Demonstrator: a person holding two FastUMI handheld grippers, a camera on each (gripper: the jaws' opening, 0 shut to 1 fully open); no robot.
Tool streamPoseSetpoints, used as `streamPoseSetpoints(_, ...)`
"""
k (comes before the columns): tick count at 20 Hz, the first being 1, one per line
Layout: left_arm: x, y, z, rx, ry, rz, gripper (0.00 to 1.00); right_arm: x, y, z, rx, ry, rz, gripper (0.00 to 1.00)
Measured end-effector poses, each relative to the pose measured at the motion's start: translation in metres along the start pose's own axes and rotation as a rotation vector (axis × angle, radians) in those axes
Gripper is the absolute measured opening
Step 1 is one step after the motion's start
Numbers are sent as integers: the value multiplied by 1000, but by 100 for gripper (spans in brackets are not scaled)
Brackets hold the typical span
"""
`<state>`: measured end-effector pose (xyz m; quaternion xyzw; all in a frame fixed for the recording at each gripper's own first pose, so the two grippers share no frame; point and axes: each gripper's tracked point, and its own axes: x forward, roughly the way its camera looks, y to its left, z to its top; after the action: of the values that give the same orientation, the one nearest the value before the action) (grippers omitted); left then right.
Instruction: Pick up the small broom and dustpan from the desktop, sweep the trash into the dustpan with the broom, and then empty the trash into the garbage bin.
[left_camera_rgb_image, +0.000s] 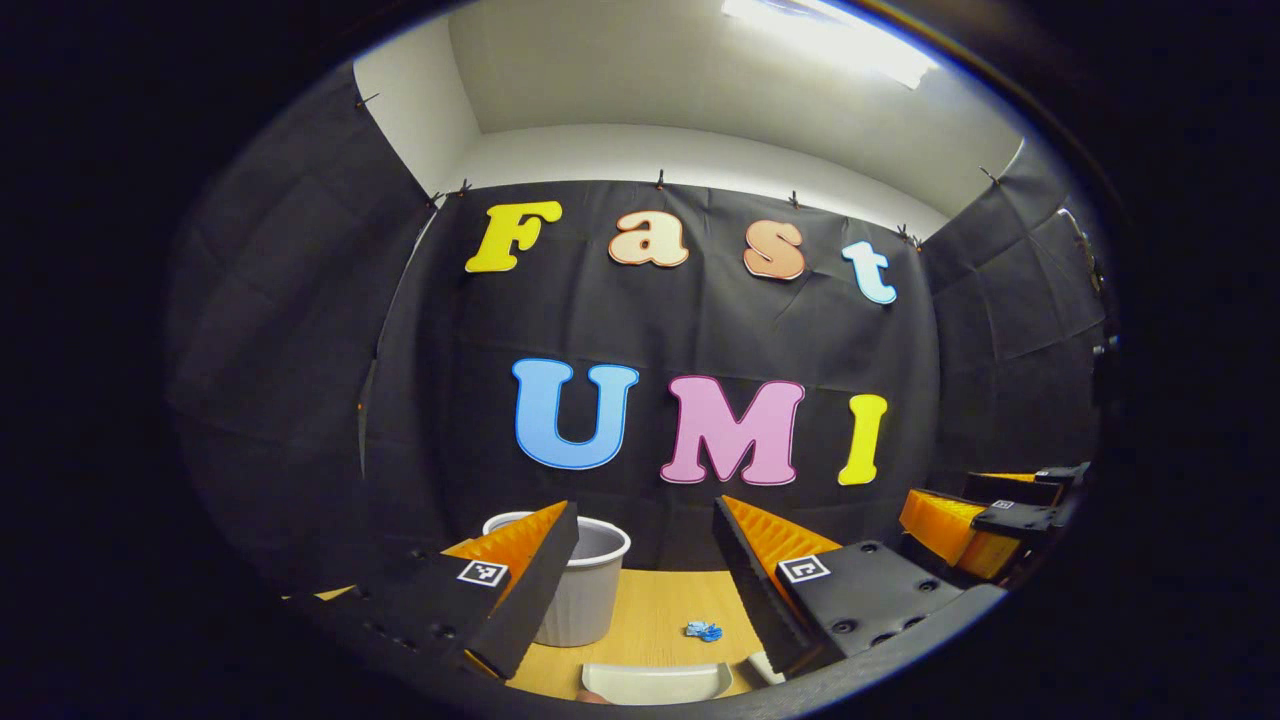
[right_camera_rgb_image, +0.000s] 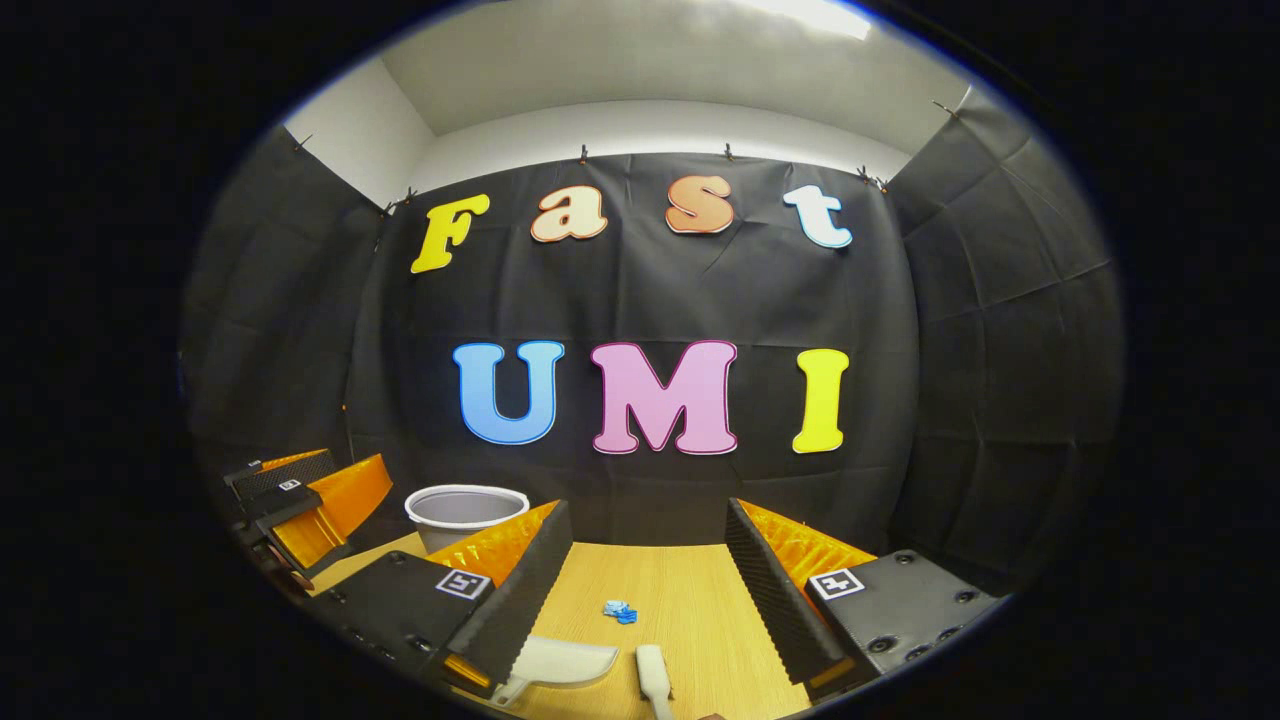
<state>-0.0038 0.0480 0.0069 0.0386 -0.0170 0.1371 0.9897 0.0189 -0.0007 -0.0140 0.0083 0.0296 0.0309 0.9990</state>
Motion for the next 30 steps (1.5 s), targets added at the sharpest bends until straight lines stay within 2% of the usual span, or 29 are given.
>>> streamPoseSetpoints(3, 2, -14, -3, -12, 14, -21, 81, 7, -5, -1, 2, 2, 10, 99)
streamPoseSetpoints(4, 3, -17, -2, -16, 16, -23, 80, 9, -7, -2, 7, 7, 15, 93)
streamPoseSetpoints(7, 15, -25, -5, 0, 34, -20, 80, 20, -16, -2, 15, 19, 25, 93)
streamPoseSetpoints(9, 21, -37, -11, -11, 65, -45, 80, 30, -22, -2, 10, 17, 35, 93)
streamPoseSetpoints(10, 25, -43, -16, -11, 84, -50, 81, 36, -26, -3, 10, 21, 40, 99)
streamPoseSetpoints(16, 47, -61, -58, 2, 214, -30, 80, 58, -48, -4, 22, 23, 80, 99)
streamPoseSetpoints(17, 49, -64, -69, -11, 253, -27, 80, 61, -50, -7, 19, 30, 92, 99)
streamPoseSetpoints(18, 50, -64, -81, -19, 300, -15, 80, 64, -53, -10, 22, 36, 106, 93)
streamPoseSetpoints(19, 51, -63, -94, -24, 348, 1, 80, 66, -56, -12, 30, 45, 118, 99)
streamPoseSetpoints(23, 40, -67, -148, -52, 568, 19, 81, 75, -70, -19, 49, 57, 147, 99)
streamPoseSetpoints(26, 14, -66, -199, -39, 799, 17, 81, 79, -83, -32, 49, 78, 146, 99)
streamPoseSetpoints(28, -5, -66, -228, -86, 968, 18, 83, 81, -90, -40, 67, 98, 143, 99)
streamPoseSetpoints(29, -15, -63, -244, -97, 1040, 32, 80, 80, -91, -43, 67, 108, 147, 99)
streamPoseSetpoints(30, -19, -61, -255, -92, 1080, 31, 83, 81, -92, -47, 47, 109, 151, 99)
